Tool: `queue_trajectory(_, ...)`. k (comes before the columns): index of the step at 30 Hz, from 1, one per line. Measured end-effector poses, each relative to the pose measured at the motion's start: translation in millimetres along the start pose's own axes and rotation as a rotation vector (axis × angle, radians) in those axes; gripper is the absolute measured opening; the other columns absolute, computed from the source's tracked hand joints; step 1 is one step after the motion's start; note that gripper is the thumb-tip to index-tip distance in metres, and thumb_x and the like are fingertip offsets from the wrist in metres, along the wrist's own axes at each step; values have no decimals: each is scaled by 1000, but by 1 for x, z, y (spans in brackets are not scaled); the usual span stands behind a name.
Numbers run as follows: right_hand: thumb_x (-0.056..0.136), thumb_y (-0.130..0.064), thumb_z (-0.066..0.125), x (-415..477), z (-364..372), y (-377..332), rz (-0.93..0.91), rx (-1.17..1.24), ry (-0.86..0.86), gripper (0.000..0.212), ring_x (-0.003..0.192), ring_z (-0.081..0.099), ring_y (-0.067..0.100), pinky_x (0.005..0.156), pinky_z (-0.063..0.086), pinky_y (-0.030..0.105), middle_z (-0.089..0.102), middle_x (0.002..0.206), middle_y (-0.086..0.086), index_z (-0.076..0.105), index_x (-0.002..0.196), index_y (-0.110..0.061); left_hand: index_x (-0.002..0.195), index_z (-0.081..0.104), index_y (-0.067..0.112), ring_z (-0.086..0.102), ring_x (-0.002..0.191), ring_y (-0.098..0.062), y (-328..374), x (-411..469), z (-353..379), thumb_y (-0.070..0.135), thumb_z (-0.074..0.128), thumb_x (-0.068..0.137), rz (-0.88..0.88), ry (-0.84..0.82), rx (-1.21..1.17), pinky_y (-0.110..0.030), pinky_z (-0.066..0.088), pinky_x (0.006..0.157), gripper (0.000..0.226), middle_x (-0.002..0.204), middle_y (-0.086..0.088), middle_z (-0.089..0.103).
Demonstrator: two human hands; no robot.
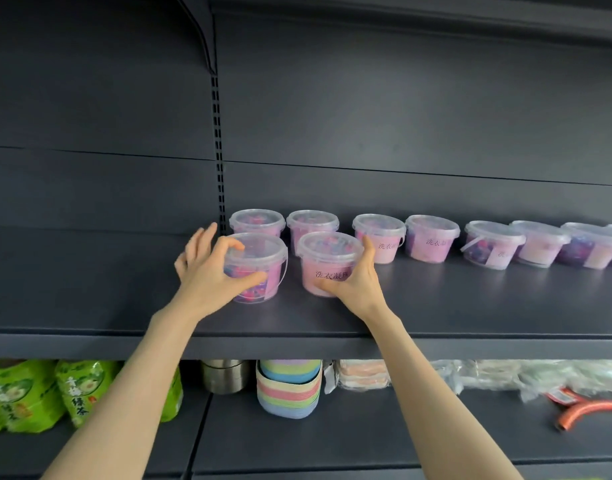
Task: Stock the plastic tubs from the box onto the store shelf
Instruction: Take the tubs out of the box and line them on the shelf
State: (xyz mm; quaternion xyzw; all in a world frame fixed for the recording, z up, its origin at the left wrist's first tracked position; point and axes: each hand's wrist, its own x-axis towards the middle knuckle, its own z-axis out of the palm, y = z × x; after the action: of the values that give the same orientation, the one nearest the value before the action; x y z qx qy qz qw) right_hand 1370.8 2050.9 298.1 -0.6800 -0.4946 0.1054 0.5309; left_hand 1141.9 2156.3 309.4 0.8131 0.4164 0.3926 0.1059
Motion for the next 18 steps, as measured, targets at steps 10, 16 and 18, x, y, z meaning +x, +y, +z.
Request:
queue_trajectory(10,65,-46,81,-3,6,-6,-6,-198,48,112,122,48,35,89,42,42,24,151,2,5,145,-27,107,46,21,16,139,-25,14,-11,18,46,72,73,-63,118,-194,-46,24,106,49,152,-9,17)
queue_trajectory(16,71,-41,78,-4,5,-5,3,-198,35,101,118,50,37,88,42,42,26,146,4,8,143,-29,100,38,35,52,97,-22,26,-6,23,67,66,61,-196,104,-390,-31,40,75,57,113,2,43)
queue_trajectory(18,72,-42,77,-3,5,-4,7,-230,41,102,114,52,39,86,43,43,26,143,6,7,144,-27,109,38,38,54,104,-16,12,-3,16,57,64,67,-219,28,-610,-30,43,78,53,118,6,52)
